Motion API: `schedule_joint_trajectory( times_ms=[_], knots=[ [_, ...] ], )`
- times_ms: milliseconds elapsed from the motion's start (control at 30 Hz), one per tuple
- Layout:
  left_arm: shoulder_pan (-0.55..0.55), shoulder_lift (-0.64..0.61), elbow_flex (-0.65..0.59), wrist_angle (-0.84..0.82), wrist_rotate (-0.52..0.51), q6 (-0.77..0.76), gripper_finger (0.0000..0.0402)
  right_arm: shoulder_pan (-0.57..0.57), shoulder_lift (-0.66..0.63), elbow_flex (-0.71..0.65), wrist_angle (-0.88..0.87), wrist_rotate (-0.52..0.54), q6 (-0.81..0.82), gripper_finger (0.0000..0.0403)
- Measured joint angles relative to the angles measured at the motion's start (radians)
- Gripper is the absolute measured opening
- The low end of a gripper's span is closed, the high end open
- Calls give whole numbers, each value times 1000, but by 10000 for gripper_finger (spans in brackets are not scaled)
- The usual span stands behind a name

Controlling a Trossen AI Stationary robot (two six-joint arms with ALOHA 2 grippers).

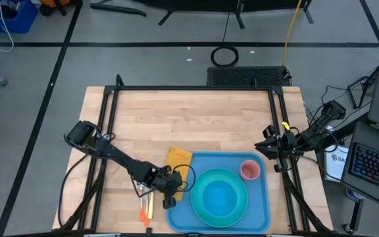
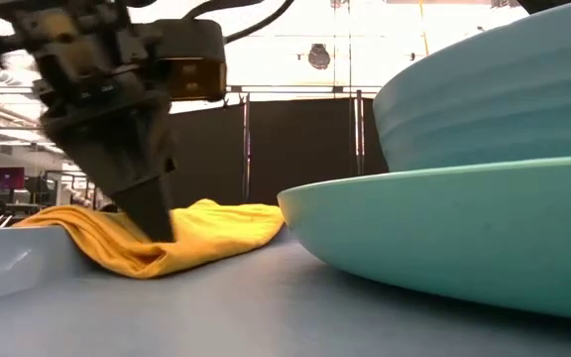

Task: Set up tray
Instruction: Put the yellow table napkin on the blue serving tray to the left of the light blue plate

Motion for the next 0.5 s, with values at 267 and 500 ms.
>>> schedule_joint_trajectory(
  times_ms=[267, 500],
  knots=[
    [28, 0, 0, 83, 42, -47, 31, 0, 0, 0, 0, 0, 0, 43],
    [19, -7, 4, 116, 47, 21, 4, 0, 0, 0, 0, 0, 0, 43]
  ],
)
